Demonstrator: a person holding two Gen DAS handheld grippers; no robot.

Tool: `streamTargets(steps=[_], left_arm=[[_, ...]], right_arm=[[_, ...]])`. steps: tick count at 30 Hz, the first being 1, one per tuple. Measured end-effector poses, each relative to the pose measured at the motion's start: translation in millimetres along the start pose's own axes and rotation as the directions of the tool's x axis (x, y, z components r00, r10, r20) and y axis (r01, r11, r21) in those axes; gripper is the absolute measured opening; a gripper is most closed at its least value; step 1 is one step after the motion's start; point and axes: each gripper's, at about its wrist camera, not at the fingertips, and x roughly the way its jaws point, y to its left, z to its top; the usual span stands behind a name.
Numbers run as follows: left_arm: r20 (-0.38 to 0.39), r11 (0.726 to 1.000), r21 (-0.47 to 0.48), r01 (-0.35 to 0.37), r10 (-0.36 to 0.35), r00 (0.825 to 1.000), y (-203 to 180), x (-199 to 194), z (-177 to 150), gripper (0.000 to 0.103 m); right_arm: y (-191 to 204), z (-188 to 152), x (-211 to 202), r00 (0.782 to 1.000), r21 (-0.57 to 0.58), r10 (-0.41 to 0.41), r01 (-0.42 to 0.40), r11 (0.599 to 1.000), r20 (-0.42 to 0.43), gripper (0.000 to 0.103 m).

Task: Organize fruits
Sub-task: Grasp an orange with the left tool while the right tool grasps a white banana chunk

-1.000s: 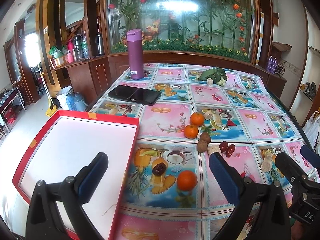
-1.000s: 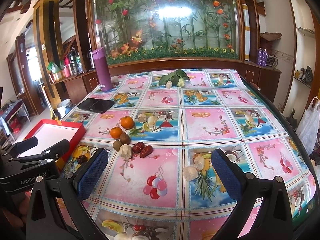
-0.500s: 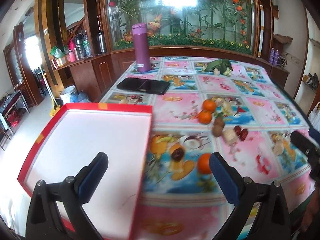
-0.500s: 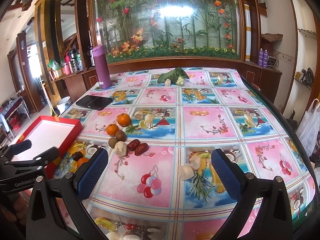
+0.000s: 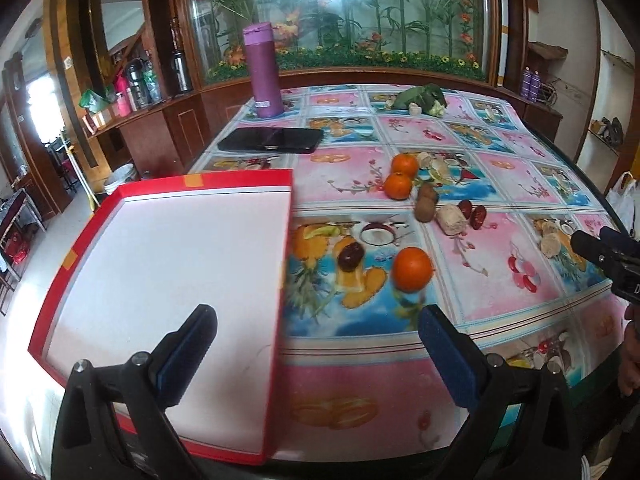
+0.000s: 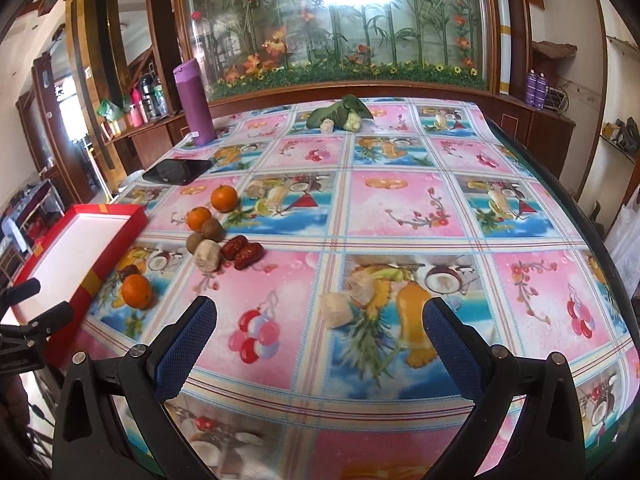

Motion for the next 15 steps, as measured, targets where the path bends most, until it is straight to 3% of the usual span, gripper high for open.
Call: streamTargets(steps=[6, 8, 15], left_arm=[[-0.047, 0.998, 0.024, 0.052, -0.051, 0.998, -24.8, 15.5, 8.4, 0.087], [-0.072, 0.997, 0.021, 0.068, -0.067, 0.995, -29.1, 21.6, 8.5, 0.081], [-0.105, 0.996, 0.007, 0.089, -0.088, 0.991, -33.4, 32.2, 9.6, 0.063]], right_arm=[[-21.5, 5.1, 17.4, 0.999, 0.014, -0.014, 0.015, 1.000, -0.053, 0.099], [-23.7, 7.5, 24.7, 0.997, 0.029, 0.009, -0.007, 1.000, -0.081, 0.085], [-15.0, 2.5, 41.0, 0.982, 0.046, 0.074, -0.067, 0.997, -0.171, 0.058]])
